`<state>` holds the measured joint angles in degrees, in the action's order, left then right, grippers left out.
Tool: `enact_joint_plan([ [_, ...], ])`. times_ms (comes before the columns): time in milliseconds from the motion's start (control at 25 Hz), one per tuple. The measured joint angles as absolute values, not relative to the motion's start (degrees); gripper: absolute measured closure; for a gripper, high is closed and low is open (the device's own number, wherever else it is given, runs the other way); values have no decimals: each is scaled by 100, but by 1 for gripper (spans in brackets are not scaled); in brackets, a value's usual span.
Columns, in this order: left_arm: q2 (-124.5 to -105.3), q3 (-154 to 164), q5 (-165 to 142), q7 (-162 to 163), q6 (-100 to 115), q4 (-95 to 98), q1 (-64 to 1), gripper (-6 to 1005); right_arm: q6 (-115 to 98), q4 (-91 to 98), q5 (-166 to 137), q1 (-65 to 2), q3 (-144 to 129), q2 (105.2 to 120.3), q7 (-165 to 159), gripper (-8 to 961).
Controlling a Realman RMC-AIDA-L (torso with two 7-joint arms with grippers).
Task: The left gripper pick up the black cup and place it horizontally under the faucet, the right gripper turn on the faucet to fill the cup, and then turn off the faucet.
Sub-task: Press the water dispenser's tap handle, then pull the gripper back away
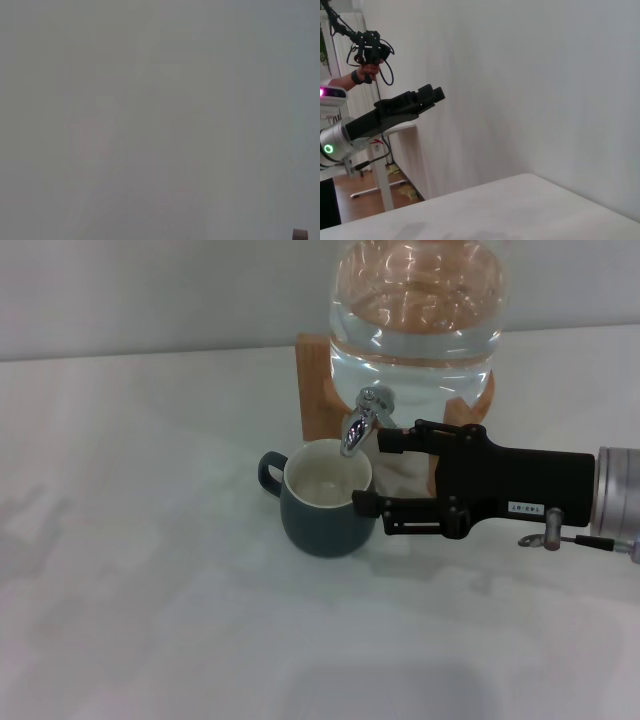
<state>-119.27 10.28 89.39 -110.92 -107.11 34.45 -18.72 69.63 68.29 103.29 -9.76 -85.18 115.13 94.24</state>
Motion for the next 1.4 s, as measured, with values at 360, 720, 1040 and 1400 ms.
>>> enact_joint_plan([
  [360,-11927,1028,8914,-11092,-10722,3445,-1863,588,6686,6829,10308,-980,-8636,11513,9435,115],
  [720,-11918,1028,8904,-11092,-10744,3449,-1806,588,6539,6829,10284,-985,-8511,11488,9438,114],
  [1040,-11918,1028,8900,-11092,-10754,3464,-1802,588,6556,6835,10282,-985,-8487,11486,9439,113],
  [1400,-11918,1028,8900,-11092,-10734,3527,-1765,588,7021,6858,10328,-964,-8353,11487,9439,113],
])
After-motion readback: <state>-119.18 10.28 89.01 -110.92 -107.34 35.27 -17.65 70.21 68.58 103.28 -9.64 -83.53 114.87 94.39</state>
